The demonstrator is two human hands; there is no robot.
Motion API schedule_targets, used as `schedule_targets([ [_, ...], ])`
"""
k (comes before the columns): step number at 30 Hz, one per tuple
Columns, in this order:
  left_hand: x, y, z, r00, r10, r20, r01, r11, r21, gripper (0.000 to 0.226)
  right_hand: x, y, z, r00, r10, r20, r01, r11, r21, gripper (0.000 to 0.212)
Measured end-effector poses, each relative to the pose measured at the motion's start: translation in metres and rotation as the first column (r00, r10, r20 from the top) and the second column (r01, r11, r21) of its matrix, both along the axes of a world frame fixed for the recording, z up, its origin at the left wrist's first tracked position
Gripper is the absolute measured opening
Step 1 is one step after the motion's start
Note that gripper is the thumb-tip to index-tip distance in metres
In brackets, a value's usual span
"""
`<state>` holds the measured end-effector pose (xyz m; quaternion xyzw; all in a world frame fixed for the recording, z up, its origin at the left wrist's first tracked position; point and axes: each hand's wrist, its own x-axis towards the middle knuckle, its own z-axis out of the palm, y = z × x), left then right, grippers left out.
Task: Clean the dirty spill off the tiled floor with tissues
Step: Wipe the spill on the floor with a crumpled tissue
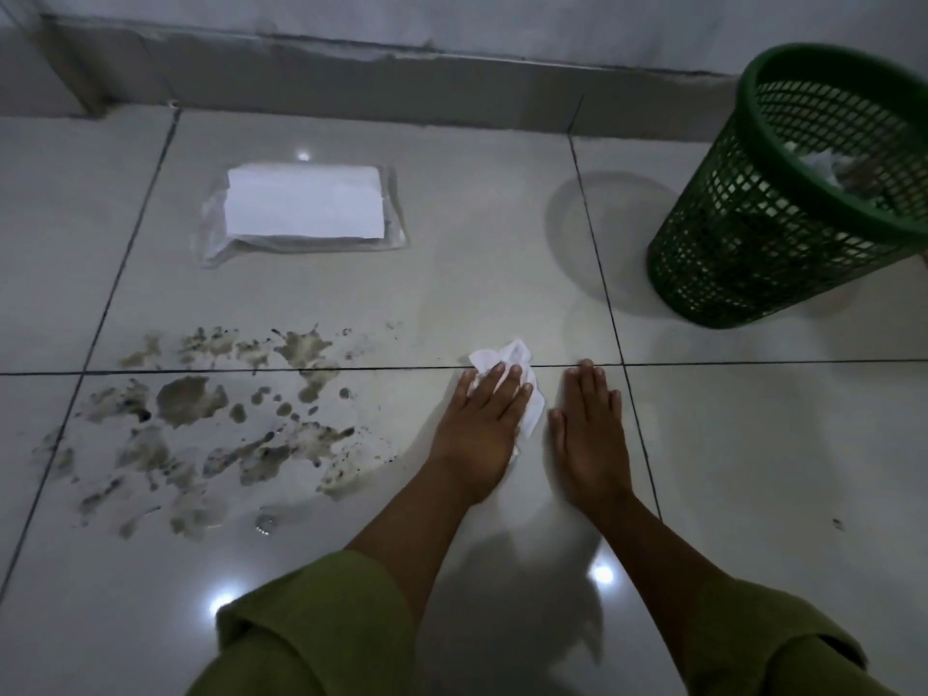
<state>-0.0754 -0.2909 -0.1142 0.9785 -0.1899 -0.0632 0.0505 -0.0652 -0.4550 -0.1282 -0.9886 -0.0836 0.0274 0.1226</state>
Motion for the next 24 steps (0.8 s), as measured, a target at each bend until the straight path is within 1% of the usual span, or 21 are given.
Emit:
schedule_targets([
  [2,0.011,0.003,0.004,1.000,0.000,-0.010,0.001,0.999,0.039,0.062,0.000,0.000,-0.002,1.000,0.004,0.009,-0.004,1.000,-0.001,0.063],
  [4,0.017,0.006,0.002,1.000,-0.010,0.012,0.009,0.998,0.064,0.063,0.001,-0.001,-0.003,1.000,0.008,0.024,-0.008,1.000,0.000,0.062],
  [6,0.018,0.008,0.003,1.000,0.015,0.016,-0.016,0.998,0.053,0.063,0.001,-0.001,-0.002,0.999,0.006,0.037,-0.006,1.000,0.001,0.061],
  [8,0.017,0.011,0.005,0.997,0.052,0.053,-0.053,0.998,0.032,0.064,0.001,-0.001,-0.002,1.000,0.013,0.029,-0.013,1.000,0.001,0.062],
  [10,0.019,0.025,0.004,0.998,0.058,0.019,-0.059,0.997,0.043,0.070,0.001,-0.002,-0.003,1.000,0.018,0.019,-0.018,1.000,0.018,0.063],
  [12,0.017,0.047,0.007,0.994,0.108,0.000,-0.108,0.993,0.055,0.070,0.002,-0.003,-0.002,1.000,0.014,0.024,-0.014,1.000,0.025,0.063],
  [14,0.012,0.066,0.007,0.985,0.168,0.027,-0.169,0.984,0.059,0.065,0.001,-0.002,0.000,1.000,0.011,0.021,-0.012,1.000,0.028,0.064],
  [18,-0.005,0.075,0.006,0.958,0.276,-0.071,-0.275,0.961,0.021,0.079,0.001,0.002,0.004,1.000,-0.008,-0.011,0.009,0.999,0.044,0.071],
  [19,-0.009,0.072,0.008,0.950,0.300,-0.088,-0.300,0.954,0.011,0.077,0.001,0.004,0.005,1.000,-0.017,-0.013,0.017,0.999,0.052,0.073],
  [22,-0.022,0.063,0.005,0.956,0.293,-0.018,-0.292,0.956,0.026,0.064,0.000,0.010,0.009,0.999,-0.042,-0.014,0.043,0.996,0.076,0.076],
  [24,-0.024,0.057,0.004,0.961,0.275,-0.007,-0.275,0.961,0.010,0.059,0.002,0.011,0.011,0.998,-0.056,-0.016,0.058,0.994,0.098,0.077],
])
